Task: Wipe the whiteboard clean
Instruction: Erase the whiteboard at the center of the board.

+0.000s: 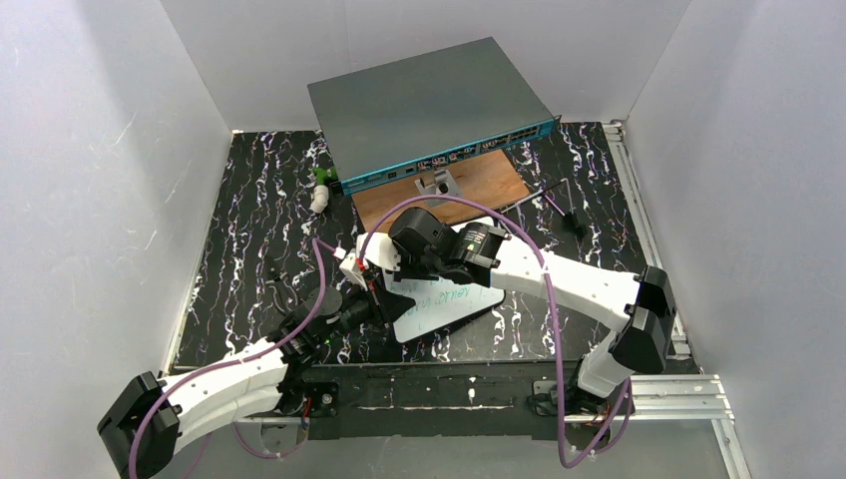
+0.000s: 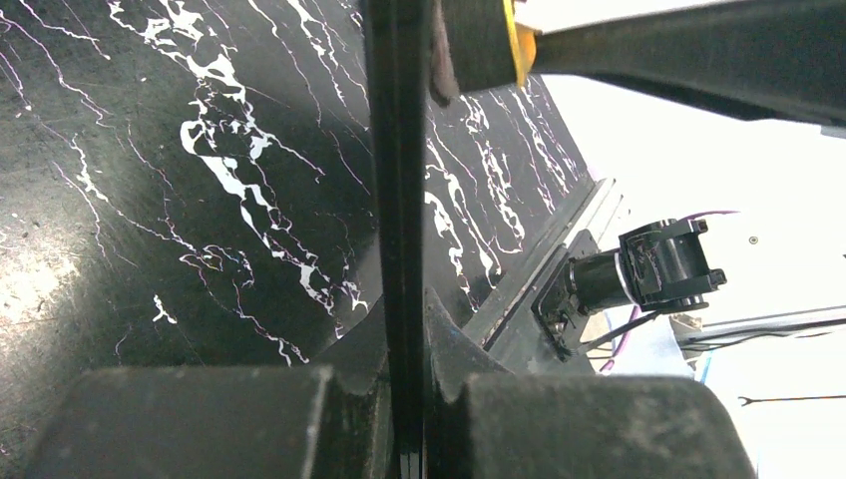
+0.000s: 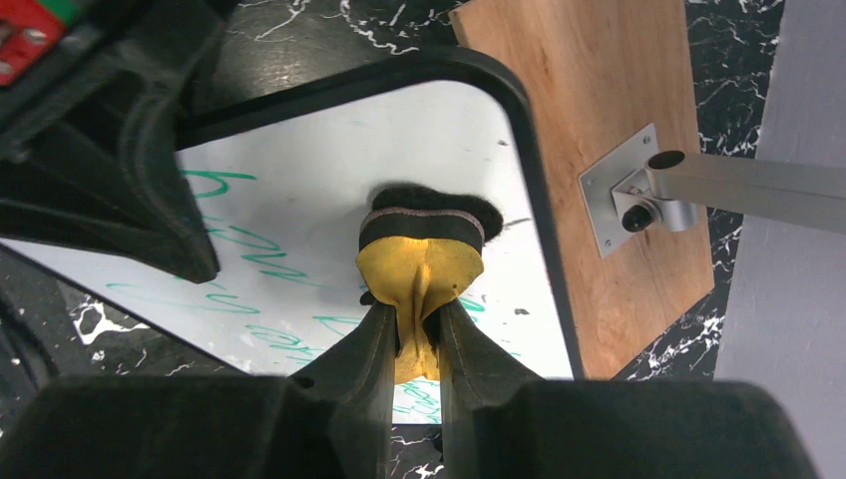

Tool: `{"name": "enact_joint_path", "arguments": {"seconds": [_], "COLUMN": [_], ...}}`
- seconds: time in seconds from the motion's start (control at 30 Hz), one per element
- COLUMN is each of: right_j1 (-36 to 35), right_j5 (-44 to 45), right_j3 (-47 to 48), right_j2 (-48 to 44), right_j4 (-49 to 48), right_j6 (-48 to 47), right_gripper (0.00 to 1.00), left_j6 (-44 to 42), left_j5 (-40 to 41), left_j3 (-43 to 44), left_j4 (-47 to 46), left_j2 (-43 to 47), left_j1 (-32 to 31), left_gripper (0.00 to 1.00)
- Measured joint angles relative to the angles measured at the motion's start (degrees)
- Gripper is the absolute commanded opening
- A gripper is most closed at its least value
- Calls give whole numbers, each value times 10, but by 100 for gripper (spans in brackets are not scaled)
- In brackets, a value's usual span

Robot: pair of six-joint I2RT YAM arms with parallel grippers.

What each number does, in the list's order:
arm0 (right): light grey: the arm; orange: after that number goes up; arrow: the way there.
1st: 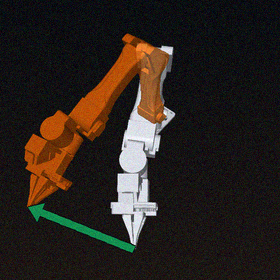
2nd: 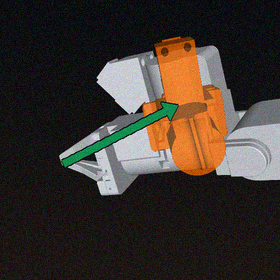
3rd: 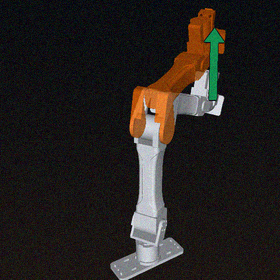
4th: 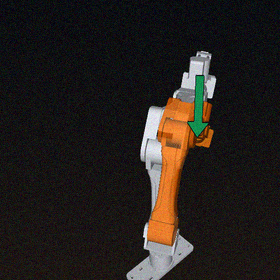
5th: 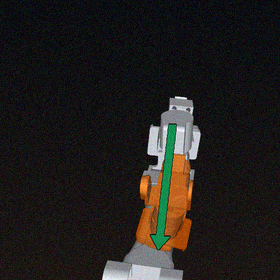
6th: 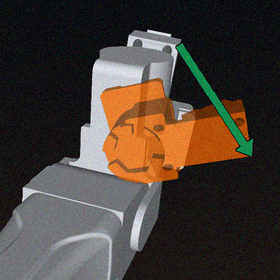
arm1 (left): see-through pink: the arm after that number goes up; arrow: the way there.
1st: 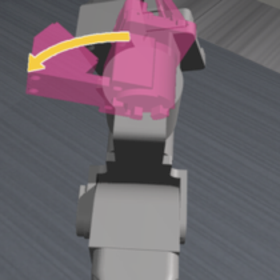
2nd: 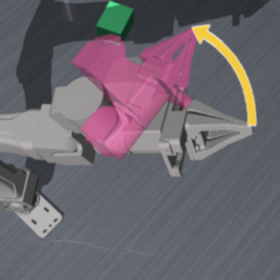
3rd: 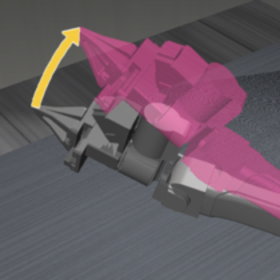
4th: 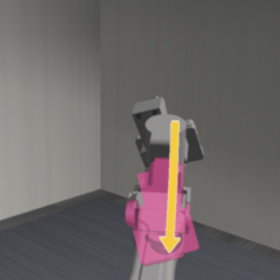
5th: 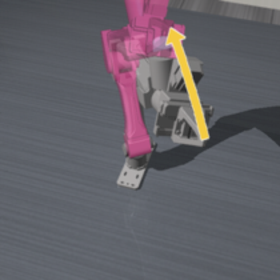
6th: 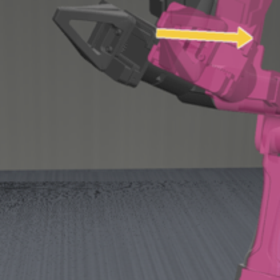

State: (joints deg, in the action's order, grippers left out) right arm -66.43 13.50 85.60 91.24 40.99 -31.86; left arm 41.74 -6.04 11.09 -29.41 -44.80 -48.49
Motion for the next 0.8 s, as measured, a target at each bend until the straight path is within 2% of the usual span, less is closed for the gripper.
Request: {"name": "enact_joint_path", "arguments": {"seconds": [0.43,0.8], "right_j1": [9,4], "right_j5": [9,-45], "right_j3": [-34,-59], "right_j2": [-11,-23], "right_j4": [-42,6], "right_j6": [-11,-58], "right_gripper": [1,1], "left_j6": [17,16], "left_j5": [5,4], "left_j3": [-12,-13], "left_j4": [-5,0], "left_j2": [8,16], "left_j1": [0,0], "left_gripper": [0,0]}}
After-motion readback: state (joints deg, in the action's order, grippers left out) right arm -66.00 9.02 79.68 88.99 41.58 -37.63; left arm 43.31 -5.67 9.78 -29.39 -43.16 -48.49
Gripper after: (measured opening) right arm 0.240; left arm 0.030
